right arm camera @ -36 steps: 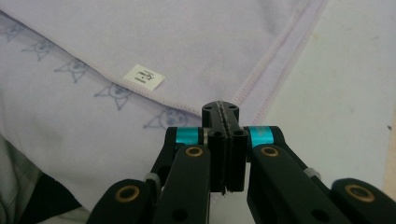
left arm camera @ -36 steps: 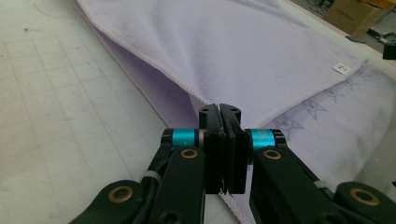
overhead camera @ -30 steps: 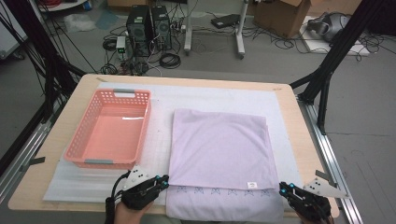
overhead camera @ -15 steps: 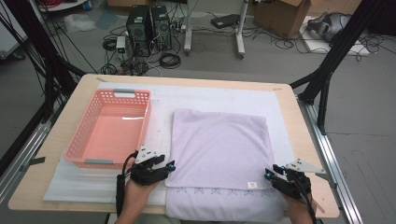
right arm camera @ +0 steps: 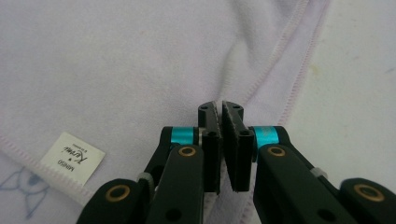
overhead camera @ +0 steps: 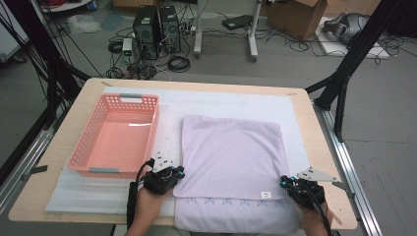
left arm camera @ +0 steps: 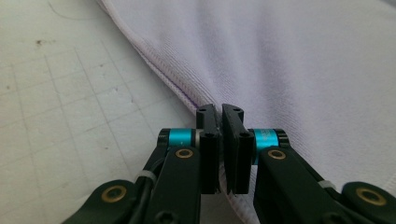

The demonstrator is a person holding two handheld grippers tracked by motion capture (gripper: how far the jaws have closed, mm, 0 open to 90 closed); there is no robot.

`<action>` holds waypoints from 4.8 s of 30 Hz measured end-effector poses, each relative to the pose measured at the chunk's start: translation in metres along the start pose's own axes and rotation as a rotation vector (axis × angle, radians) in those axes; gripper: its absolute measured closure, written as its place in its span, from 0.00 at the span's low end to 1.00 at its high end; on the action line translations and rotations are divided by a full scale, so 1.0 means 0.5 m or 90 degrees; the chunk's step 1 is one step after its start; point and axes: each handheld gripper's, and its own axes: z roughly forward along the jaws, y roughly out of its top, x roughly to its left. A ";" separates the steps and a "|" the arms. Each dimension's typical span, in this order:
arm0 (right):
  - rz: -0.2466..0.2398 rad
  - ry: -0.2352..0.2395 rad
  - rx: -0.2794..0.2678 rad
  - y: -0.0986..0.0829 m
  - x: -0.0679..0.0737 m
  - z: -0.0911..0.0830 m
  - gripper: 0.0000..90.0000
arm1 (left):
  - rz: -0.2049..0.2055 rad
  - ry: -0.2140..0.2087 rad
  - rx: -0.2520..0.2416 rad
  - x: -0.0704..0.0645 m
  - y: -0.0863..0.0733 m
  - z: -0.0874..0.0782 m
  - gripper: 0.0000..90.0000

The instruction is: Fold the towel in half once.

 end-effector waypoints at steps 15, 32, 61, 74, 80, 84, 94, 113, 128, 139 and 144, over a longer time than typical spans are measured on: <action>0.005 0.018 -0.026 -0.038 0.006 -0.116 0.96 | -0.008 -0.088 -0.032 -0.038 -0.019 -0.084 0.95; 0.016 0.002 -0.048 -0.003 -0.011 -0.084 0.61 | -0.008 -0.046 -0.034 -0.001 0.021 -0.035 0.59; 0.013 0.082 0.018 0.008 -0.031 -0.036 0.98 | 0.010 -0.059 -0.016 -0.002 0.029 0.011 0.89; 0.045 0.028 -0.051 0.084 -0.088 0.019 0.70 | -0.011 0.000 -0.018 0.038 0.136 0.091 0.56; 0.036 0.039 -0.033 0.097 -0.085 0.061 0.71 | -0.042 0.033 -0.016 0.076 0.147 0.141 0.59; 0.033 0.040 -0.031 0.095 -0.086 0.072 0.70 | -0.033 0.034 -0.009 0.084 0.143 0.163 0.60; -0.001 0.017 0.027 0.091 -0.071 0.113 0.76 | 0.014 0.051 0.041 0.076 0.132 0.190 0.93; 0.005 0.050 0.000 0.071 -0.071 0.018 0.98 | -0.022 -0.072 0.051 0.052 0.107 0.068 0.97; 0.046 0.030 -0.033 0.075 -0.087 0.018 0.64 | 0.003 0.001 0.014 0.048 0.111 0.082 0.51; 0.050 -0.009 0.024 0.110 -0.125 0.127 0.52 | -0.021 0.062 0.057 0.088 0.124 0.165 0.47; 0.037 0.001 0.035 0.112 -0.122 0.141 0.62 | -0.006 0.068 0.061 0.087 0.121 0.174 0.50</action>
